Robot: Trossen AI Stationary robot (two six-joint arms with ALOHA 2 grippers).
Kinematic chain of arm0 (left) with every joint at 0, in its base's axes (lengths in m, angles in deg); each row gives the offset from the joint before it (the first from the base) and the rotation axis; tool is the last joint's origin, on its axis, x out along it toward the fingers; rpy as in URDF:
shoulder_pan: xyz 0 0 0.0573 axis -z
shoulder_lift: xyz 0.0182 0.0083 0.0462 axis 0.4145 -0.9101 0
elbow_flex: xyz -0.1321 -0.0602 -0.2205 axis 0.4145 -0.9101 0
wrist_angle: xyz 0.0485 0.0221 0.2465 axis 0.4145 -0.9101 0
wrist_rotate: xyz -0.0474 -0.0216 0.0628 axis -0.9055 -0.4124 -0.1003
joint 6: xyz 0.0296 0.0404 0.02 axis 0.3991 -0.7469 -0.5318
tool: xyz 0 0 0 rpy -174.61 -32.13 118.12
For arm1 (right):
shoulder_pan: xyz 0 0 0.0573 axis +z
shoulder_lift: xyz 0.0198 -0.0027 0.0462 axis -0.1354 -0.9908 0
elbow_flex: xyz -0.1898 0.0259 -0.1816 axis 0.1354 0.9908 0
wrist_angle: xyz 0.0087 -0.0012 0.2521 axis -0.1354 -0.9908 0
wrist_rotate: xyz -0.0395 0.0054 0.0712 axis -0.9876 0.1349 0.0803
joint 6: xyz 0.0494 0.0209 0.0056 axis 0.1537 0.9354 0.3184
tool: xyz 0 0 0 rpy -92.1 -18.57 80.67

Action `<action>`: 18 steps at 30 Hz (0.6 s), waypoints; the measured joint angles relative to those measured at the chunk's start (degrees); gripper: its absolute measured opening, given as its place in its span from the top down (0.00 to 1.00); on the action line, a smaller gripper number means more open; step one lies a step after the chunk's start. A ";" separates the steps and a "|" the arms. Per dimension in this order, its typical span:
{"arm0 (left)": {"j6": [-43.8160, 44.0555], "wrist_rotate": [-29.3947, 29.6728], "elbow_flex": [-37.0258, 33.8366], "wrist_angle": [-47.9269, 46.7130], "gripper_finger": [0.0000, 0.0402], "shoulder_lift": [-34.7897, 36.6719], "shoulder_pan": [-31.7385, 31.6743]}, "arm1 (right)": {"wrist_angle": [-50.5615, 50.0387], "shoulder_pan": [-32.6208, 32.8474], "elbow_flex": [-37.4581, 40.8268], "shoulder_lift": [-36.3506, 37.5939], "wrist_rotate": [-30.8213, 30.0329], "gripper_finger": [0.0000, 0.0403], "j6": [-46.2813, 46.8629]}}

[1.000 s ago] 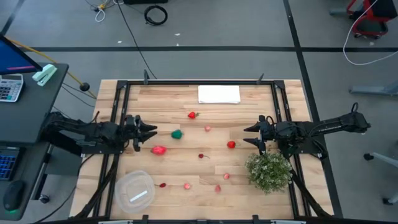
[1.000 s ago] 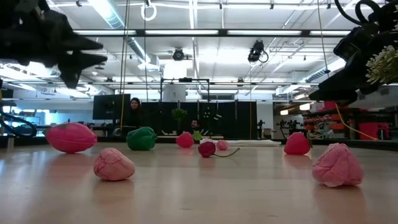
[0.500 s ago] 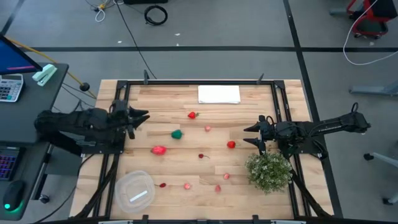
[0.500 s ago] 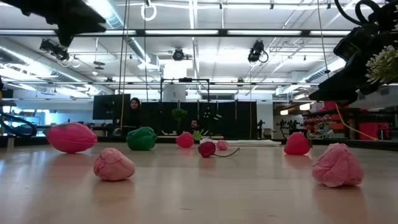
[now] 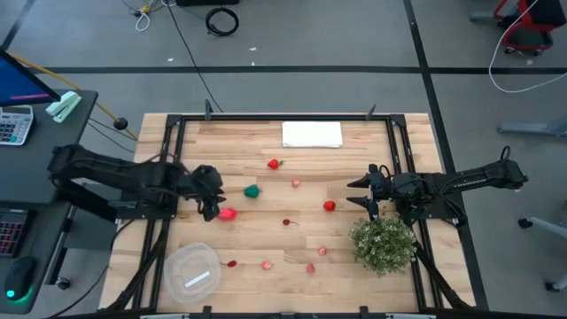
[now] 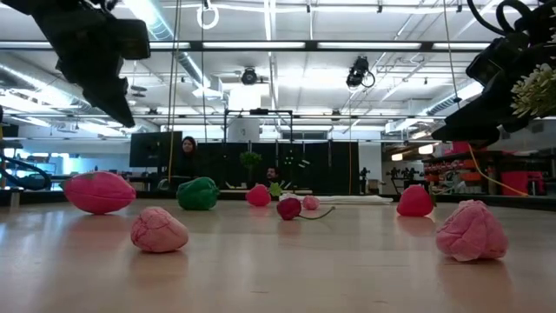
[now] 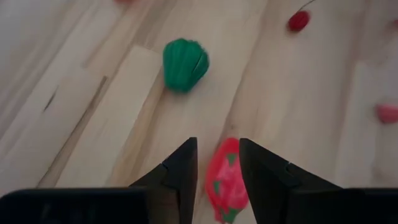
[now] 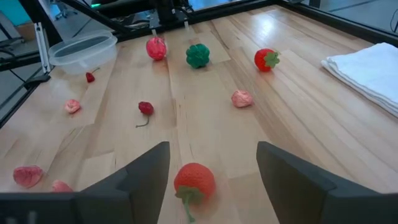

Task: Pick and placing Produce into tupperware
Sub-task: Put the dragon fruit into the transparent plastic container

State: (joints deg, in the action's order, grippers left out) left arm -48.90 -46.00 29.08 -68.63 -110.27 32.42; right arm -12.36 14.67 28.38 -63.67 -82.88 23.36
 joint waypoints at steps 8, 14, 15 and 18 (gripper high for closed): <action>-3.04 -3.45 2.66 -0.13 0.49 -5.60 -1.33 | 0.01 0.00 0.00 0.00 0.00 0.38 0.00; -2.76 -8.45 2.66 -0.29 0.37 -8.94 -1.24 | 0.01 -0.01 0.00 0.01 0.00 0.38 -0.02; -2.85 -8.55 2.66 -0.30 0.36 -9.55 -1.24 | 0.01 -0.01 0.00 -0.01 0.00 0.38 0.01; -4.57 -8.55 2.66 -0.39 0.35 -11.46 -1.24 | 0.00 0.01 0.00 0.00 0.00 0.38 -0.01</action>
State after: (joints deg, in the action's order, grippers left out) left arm -53.47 -54.55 31.74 -69.02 -121.73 31.19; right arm -12.36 14.68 28.38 -63.67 -82.88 23.35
